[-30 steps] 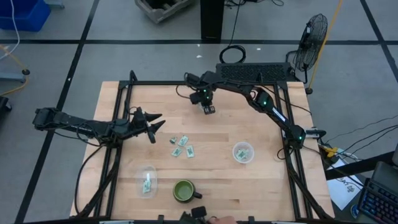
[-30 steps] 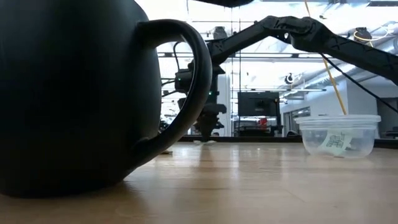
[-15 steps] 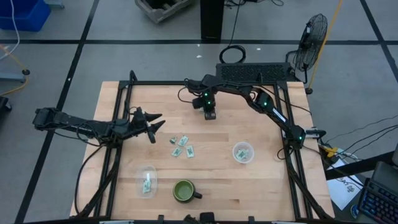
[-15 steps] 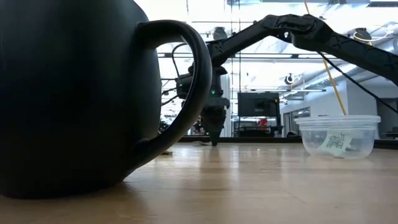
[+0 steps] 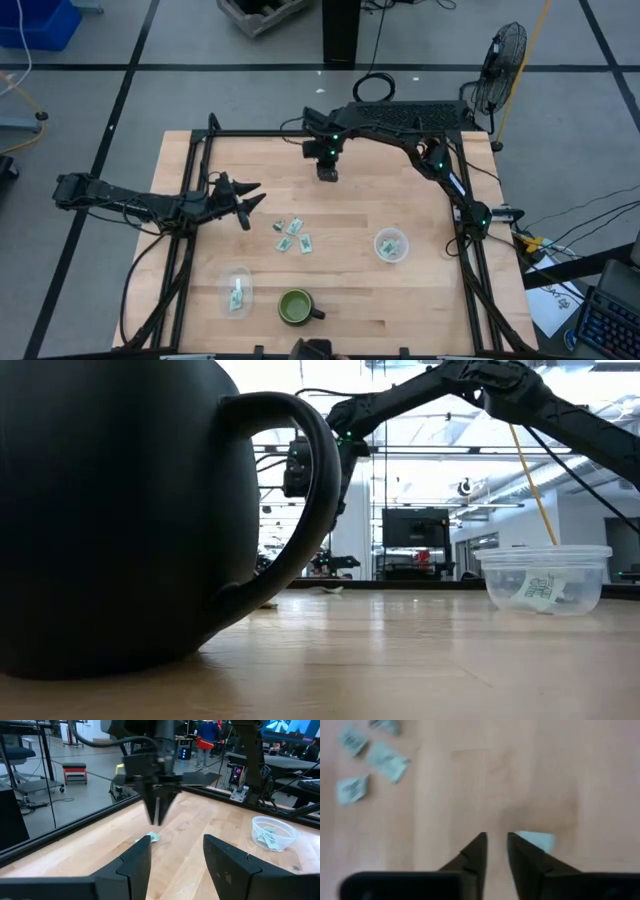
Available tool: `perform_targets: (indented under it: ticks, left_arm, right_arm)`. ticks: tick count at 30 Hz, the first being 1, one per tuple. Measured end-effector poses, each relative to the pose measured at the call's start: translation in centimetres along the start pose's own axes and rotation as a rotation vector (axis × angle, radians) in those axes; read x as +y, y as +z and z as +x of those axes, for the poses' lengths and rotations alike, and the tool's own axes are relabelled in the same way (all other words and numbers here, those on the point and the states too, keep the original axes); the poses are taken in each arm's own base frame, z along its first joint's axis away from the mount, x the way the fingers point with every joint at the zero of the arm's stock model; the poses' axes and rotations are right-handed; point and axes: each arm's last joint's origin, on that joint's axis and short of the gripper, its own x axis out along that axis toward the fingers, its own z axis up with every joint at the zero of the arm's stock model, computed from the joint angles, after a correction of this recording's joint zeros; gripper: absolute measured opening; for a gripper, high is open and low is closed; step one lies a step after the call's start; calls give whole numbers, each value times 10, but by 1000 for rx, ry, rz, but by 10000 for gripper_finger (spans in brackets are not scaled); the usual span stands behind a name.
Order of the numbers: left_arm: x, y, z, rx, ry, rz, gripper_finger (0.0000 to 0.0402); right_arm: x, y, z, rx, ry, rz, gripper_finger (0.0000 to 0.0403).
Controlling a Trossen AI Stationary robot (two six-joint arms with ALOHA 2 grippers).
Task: Pick and place Stevia / Truvia into bins
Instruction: Put the white stevia packet into the circular transparent container
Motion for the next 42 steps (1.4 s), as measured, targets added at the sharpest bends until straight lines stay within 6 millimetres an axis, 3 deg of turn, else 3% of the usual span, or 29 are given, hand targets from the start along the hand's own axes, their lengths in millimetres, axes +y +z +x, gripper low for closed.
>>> perform_targets:
  ticks: [8, 14, 22, 34, 42]
  left_arm:
    - [0, 0, 0, 0, 0, 0, 184]
    - [0, 0, 0, 0, 0, 0, 184]
    - [0, 0, 0, 0, 0, 0, 184]
    - [0, 0, 0, 0, 0, 1, 184]
    - [0, 0, 0, 0, 0, 0, 184]
  right_arm:
    - [-28, -21, 9, 4, -11, 270, 213]
    - [-39, -37, 16, 38, 11, 392, 266]
    - [-51, -56, 28, 62, 21, 468, 254]
    - [-34, -67, 52, 151, 23, 432, 228]
    - [-34, -69, 54, 165, 30, 443, 170]
